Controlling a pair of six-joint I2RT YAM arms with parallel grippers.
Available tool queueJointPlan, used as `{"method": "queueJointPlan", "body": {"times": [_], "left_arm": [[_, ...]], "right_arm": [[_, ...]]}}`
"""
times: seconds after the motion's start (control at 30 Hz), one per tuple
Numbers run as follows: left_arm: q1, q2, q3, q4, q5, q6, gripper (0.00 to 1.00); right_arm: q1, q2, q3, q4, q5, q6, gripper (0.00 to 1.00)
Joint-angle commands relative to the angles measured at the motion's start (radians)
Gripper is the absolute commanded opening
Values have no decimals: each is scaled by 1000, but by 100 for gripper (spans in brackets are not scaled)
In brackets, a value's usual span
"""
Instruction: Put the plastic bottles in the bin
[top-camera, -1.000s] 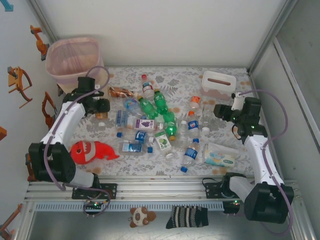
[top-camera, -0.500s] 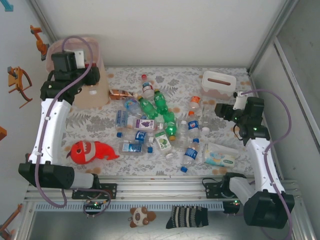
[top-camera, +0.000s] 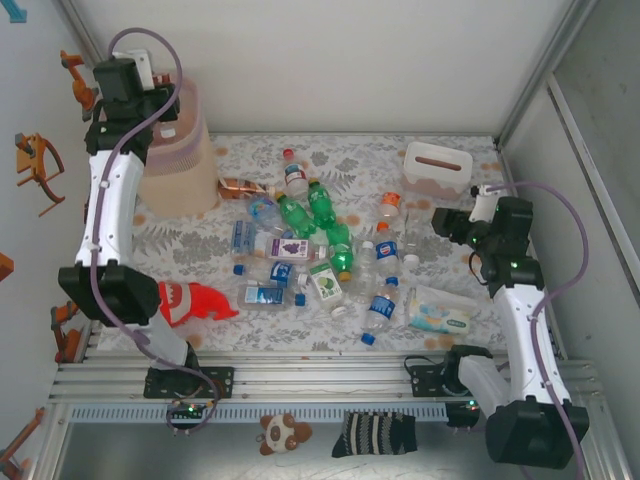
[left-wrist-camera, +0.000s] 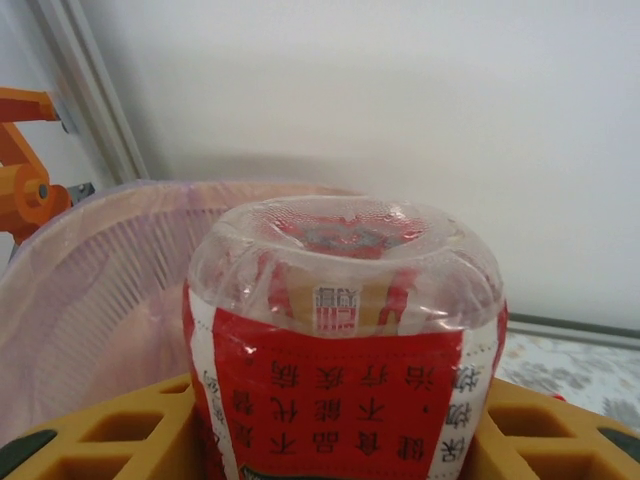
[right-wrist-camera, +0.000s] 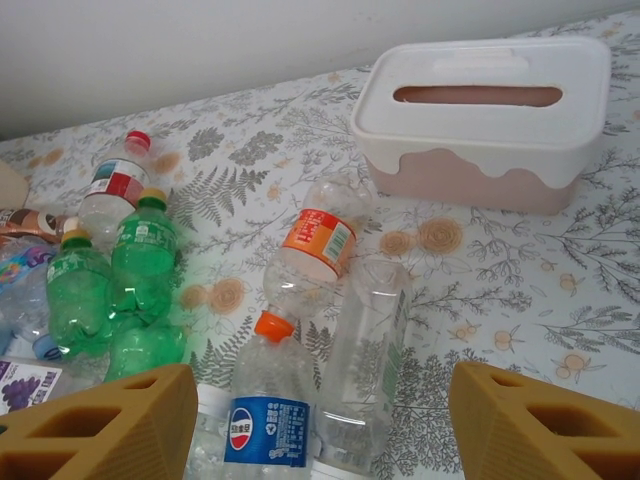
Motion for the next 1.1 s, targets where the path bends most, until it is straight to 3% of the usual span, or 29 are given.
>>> {"method": "queueJointPlan", "body": {"times": [0.0,0.13,0.43,0.67,1.07], "left_arm": [[30,76,88,38,10,16,50],[54,210,203,-31,39,15,49],[54,560,652,-408,97,17,48],[55,582,551,-428,120,-41,47],[51,646,518,-499,114,-68,48]], "right_arm": [[5,-22,18,-17,15,11,66],[5,-24,12,-19,20,19,67],[5,-15,-15,-5,32,32,66],[5,-3,-39,12,28,38,67],[7,2,-60,27,28,39,67]]}}
